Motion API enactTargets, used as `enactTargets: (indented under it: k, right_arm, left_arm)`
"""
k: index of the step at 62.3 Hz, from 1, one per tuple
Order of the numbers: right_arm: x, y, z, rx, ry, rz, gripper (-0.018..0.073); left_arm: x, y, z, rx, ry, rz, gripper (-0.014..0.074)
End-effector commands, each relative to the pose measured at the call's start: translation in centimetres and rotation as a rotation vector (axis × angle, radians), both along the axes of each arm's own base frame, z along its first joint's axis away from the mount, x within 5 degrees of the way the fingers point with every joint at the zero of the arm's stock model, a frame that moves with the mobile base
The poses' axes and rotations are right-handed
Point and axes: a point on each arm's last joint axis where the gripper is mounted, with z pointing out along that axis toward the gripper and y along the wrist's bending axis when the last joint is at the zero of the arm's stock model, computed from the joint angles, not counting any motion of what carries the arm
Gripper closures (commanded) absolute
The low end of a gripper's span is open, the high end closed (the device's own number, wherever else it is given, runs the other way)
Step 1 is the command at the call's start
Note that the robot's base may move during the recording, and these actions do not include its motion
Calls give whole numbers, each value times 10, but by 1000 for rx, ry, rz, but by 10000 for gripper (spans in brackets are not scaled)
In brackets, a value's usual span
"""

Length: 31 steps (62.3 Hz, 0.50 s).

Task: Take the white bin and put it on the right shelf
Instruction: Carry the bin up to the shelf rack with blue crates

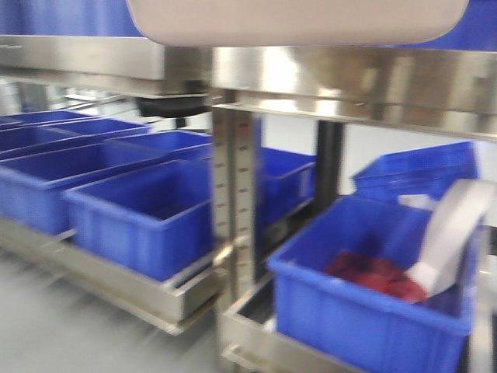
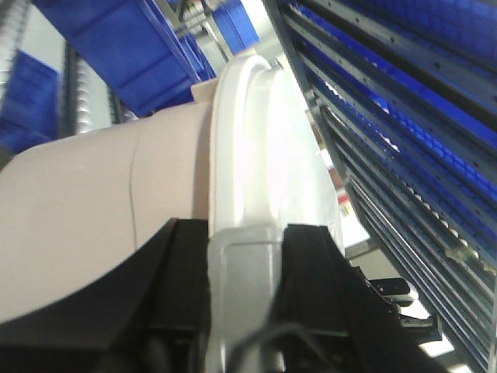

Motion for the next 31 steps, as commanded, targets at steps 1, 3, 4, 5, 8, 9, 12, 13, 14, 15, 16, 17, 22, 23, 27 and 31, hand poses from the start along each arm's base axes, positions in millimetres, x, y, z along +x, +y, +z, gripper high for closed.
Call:
enactTargets:
  k: [1, 3, 4, 5, 8, 9, 12, 13, 14, 15, 16, 17, 22, 23, 27, 31]
  right_arm:
    - [-18, 20, 31, 95, -135, 182, 500]
    - [-18, 20, 31, 95, -135, 182, 500]
    - [-18, 20, 31, 95, -135, 182, 500]
    - [-18, 20, 31, 95, -135, 182, 500]
    - [-18, 20, 31, 95, -135, 182, 500]
    - [-18, 20, 31, 95, -135, 182, 500]
    - [-18, 20, 31, 95, -135, 182, 500]
    - [-18, 20, 31, 95, -135, 182, 500]
    - [-18, 20, 31, 95, -135, 182, 500]
    - [-18, 20, 31, 95, -135, 182, 500]
    - [-18, 20, 31, 95, -135, 182, 500]
    - [-18, 20, 31, 95, -135, 182, 500]
    - [-18, 20, 31, 95, -135, 182, 500]
    - [-18, 20, 31, 95, -135, 182, 500]
    - [-18, 20, 31, 95, -135, 182, 500]
    - [-18, 20, 31, 95, -135, 182, 500]
  left_arm:
    - [-50, -23, 43, -180, -171, -385, 714]
    - [-50, -23, 43, -180, -171, -385, 714]
    - [-50, -23, 43, -180, -171, -385, 714]
    - [-50, -23, 43, -180, -171, -385, 714]
    - [-50, -23, 43, -180, -171, -385, 714]
    - [-50, -23, 43, -180, -171, -385, 714]
    - [-50, -23, 43, -180, -171, -384, 714]
    - [-50, -23, 43, -180, -171, -384, 714]
    - [-50, -23, 43, -180, -171, -384, 714]
    - [-50, -23, 43, -180, -171, -384, 714]
    - [-50, -23, 43, -180, -171, -384, 714]
    - [-50, -23, 43, -180, -171, -384, 714]
    - [-49, -23, 43, -180, -169, -384, 714]
    - [-49, -23, 43, -180, -169, -384, 714]
    - [-49, -23, 43, -179, -169, -384, 714]
    - [-49, -23, 43, -179, -169, -384, 714]
